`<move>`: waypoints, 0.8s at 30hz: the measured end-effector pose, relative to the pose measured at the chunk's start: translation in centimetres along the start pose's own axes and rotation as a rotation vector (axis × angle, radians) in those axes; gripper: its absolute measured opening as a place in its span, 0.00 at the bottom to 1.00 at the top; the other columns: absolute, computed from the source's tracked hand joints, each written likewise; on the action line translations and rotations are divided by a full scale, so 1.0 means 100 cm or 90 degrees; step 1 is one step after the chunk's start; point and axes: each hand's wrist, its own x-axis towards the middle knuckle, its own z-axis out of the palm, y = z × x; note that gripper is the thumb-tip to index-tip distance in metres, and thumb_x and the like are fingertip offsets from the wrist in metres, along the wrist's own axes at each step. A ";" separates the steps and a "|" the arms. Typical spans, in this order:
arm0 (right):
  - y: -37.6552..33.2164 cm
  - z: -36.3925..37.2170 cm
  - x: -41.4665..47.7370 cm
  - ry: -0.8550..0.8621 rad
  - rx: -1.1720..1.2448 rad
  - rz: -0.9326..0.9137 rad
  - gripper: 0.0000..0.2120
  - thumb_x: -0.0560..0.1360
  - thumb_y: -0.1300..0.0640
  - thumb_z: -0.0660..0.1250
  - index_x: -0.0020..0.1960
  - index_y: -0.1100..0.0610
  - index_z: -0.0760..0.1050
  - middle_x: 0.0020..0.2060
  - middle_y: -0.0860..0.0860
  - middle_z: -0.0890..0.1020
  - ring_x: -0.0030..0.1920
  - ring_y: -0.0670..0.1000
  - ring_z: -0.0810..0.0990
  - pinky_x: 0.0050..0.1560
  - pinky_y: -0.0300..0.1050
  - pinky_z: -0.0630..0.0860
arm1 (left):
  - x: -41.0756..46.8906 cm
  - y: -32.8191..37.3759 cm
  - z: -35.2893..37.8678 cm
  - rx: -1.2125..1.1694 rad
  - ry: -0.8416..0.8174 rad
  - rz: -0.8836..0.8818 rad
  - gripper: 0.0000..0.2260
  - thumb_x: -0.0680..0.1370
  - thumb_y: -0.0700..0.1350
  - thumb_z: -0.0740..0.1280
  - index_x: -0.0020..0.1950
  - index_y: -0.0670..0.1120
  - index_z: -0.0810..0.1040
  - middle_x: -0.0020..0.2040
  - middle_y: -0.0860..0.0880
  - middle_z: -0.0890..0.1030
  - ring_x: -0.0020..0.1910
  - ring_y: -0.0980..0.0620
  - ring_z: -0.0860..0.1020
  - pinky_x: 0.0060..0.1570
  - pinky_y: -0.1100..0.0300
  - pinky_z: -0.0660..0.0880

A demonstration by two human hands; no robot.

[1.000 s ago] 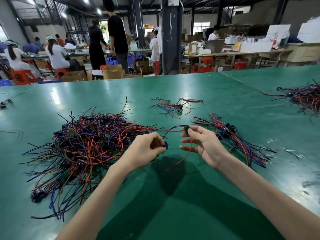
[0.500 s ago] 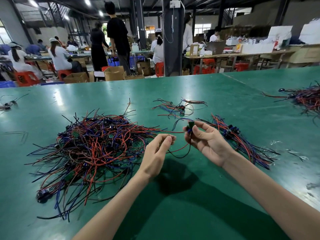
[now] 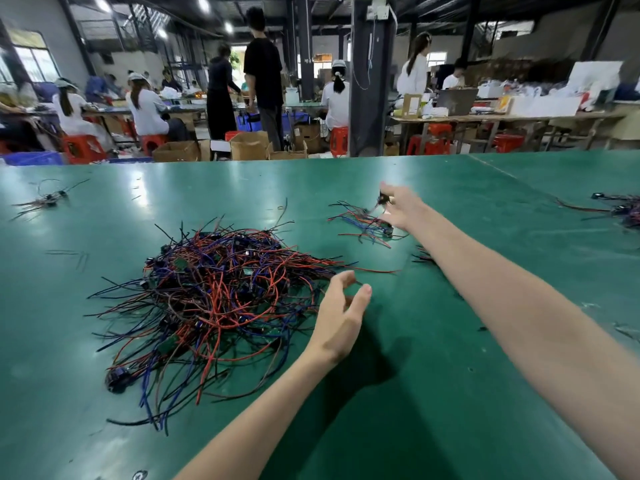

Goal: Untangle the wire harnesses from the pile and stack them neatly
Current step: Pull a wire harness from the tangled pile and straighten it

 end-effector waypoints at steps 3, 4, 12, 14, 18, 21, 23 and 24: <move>0.024 0.007 0.008 -0.045 -0.080 0.099 0.24 0.80 0.49 0.59 0.72 0.57 0.62 0.58 0.52 0.70 0.62 0.56 0.72 0.62 0.52 0.68 | -0.007 0.002 0.003 0.021 -0.010 0.002 0.14 0.80 0.47 0.63 0.65 0.45 0.70 0.62 0.49 0.76 0.55 0.52 0.78 0.59 0.63 0.71; 0.026 0.015 0.009 -0.049 -0.192 0.079 0.23 0.79 0.50 0.61 0.71 0.59 0.65 0.57 0.53 0.74 0.58 0.55 0.73 0.59 0.50 0.70 | -0.006 0.003 0.001 0.016 -0.001 0.006 0.13 0.80 0.45 0.64 0.63 0.45 0.72 0.60 0.48 0.77 0.54 0.52 0.79 0.59 0.61 0.72; 0.035 0.095 -0.019 -0.185 -0.709 -0.271 0.16 0.74 0.67 0.61 0.61 0.63 0.77 0.61 0.58 0.79 0.63 0.55 0.75 0.64 0.42 0.68 | 0.009 0.003 -0.007 0.157 0.072 0.022 0.09 0.74 0.35 0.63 0.47 0.41 0.82 0.46 0.45 0.83 0.42 0.55 0.76 0.47 0.65 0.71; 0.043 0.120 -0.033 -0.264 -0.714 -0.303 0.17 0.75 0.70 0.58 0.59 0.63 0.79 0.59 0.57 0.80 0.61 0.54 0.77 0.61 0.38 0.68 | 0.009 0.003 -0.007 0.168 0.076 -0.001 0.09 0.74 0.35 0.62 0.47 0.43 0.82 0.43 0.47 0.83 0.40 0.57 0.75 0.44 0.66 0.70; 0.066 0.158 -0.051 -0.325 -0.739 -0.309 0.23 0.76 0.72 0.51 0.68 0.62 0.70 0.67 0.58 0.73 0.68 0.55 0.70 0.66 0.40 0.63 | 0.007 0.002 -0.008 0.134 0.070 -0.033 0.07 0.74 0.33 0.60 0.41 0.40 0.77 0.41 0.44 0.79 0.41 0.54 0.71 0.42 0.60 0.69; 0.083 0.161 -0.046 -0.316 -0.844 -0.302 0.24 0.77 0.70 0.52 0.71 0.61 0.67 0.70 0.58 0.69 0.70 0.57 0.66 0.67 0.44 0.63 | 0.000 0.005 -0.009 0.035 0.051 -0.057 0.02 0.73 0.36 0.60 0.40 0.41 0.70 0.40 0.45 0.72 0.41 0.52 0.66 0.39 0.57 0.65; 0.088 0.161 -0.043 -0.262 -0.827 -0.310 0.21 0.77 0.70 0.54 0.68 0.62 0.71 0.67 0.60 0.73 0.68 0.59 0.69 0.66 0.46 0.65 | -0.004 0.007 -0.012 -0.007 0.061 -0.050 0.05 0.68 0.43 0.59 0.39 0.42 0.69 0.38 0.46 0.71 0.39 0.52 0.64 0.37 0.57 0.62; 0.089 0.161 -0.042 -0.242 -0.812 -0.311 0.19 0.77 0.69 0.55 0.66 0.62 0.73 0.66 0.60 0.74 0.67 0.58 0.70 0.65 0.46 0.65 | -0.003 0.007 -0.014 -0.016 0.061 -0.048 0.06 0.66 0.44 0.58 0.39 0.42 0.69 0.37 0.46 0.71 0.39 0.53 0.63 0.36 0.57 0.62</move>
